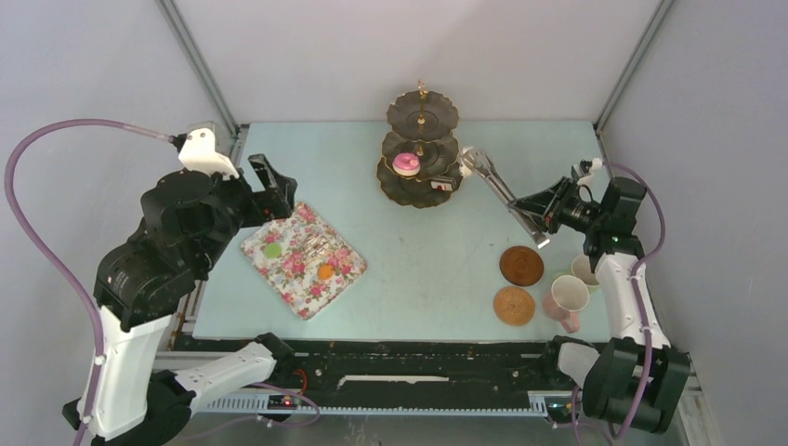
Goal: Serve the afternoon tea
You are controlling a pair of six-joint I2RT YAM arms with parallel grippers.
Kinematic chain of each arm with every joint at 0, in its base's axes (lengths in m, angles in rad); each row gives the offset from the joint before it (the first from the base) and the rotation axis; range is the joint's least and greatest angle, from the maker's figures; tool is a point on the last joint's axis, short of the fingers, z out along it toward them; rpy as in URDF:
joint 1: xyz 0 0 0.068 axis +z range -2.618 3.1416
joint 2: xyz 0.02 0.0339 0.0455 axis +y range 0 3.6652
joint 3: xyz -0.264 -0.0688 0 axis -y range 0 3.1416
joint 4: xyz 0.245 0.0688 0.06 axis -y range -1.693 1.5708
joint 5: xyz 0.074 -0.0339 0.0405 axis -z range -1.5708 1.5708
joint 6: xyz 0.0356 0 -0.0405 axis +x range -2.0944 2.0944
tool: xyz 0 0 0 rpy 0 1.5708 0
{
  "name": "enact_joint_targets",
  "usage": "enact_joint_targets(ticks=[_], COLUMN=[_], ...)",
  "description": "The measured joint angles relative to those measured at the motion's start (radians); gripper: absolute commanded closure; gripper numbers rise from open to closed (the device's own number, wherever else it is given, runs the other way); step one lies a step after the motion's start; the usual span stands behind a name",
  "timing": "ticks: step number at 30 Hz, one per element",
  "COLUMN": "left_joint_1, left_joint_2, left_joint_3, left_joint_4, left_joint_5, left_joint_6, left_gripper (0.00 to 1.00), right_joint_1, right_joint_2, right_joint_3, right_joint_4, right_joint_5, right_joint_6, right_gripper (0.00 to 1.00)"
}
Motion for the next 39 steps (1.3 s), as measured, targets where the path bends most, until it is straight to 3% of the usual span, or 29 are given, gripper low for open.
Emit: enact_joint_targets(ticks=[17,26,39], left_joint_1=[0.0,0.0,0.0], left_joint_2=[0.0,-0.001,-0.001], left_joint_3=[-0.001,-0.001,-0.001], left_joint_4=[0.003,0.003,0.003], left_joint_5=[0.015,0.014,0.014], left_joint_6=[0.001,0.002,0.003], left_gripper=[0.08,0.08,0.08], right_joint_1=[0.115,0.202,0.232], right_joint_2=[0.314,0.427,0.566], right_joint_3=[-0.006,0.009,0.047], right_joint_4=[0.512,0.649,0.78], right_joint_5=[0.115,0.165,0.194], right_joint_6=[0.411,0.484,0.547], right_gripper=[0.89,0.84,0.82])
